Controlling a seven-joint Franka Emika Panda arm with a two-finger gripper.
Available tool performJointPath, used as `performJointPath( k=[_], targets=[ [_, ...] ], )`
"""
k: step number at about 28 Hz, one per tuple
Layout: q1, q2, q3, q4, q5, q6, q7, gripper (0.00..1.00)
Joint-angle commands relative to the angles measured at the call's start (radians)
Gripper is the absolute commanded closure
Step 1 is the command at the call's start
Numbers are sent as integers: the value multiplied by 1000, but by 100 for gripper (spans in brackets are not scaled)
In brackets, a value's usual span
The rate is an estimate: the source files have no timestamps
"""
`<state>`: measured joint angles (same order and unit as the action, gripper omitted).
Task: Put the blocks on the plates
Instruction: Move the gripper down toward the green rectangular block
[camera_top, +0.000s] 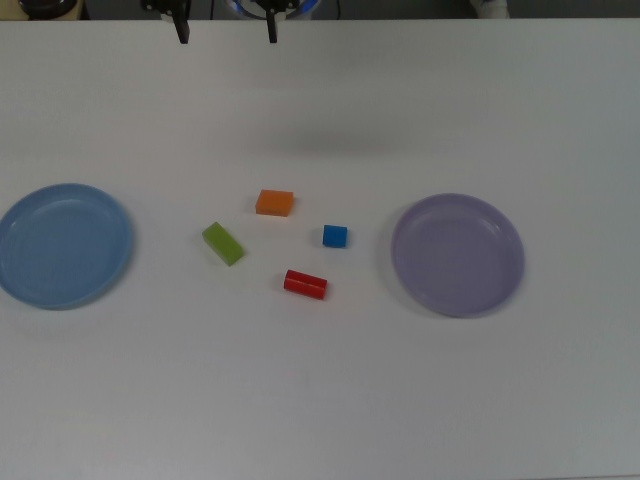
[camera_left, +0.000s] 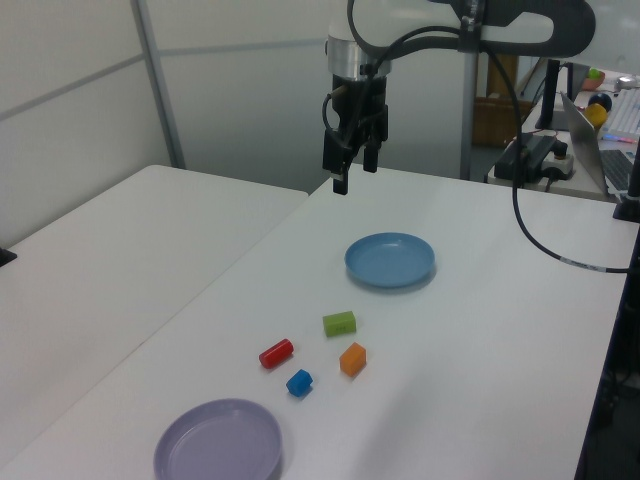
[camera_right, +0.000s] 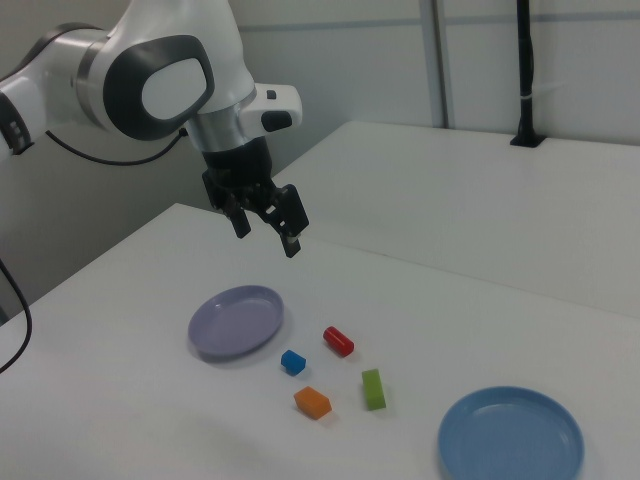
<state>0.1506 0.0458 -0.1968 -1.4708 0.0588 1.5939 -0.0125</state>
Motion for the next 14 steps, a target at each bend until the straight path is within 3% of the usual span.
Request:
performJointPath(
  k=[1,8,14],
  targets=[
    [-6,3,-10,-3,15,18,-18,0],
    [-8,60,-9,1,9,23,-33,0],
    [-14,91,-12,1,10,23,-181,0]
  ],
)
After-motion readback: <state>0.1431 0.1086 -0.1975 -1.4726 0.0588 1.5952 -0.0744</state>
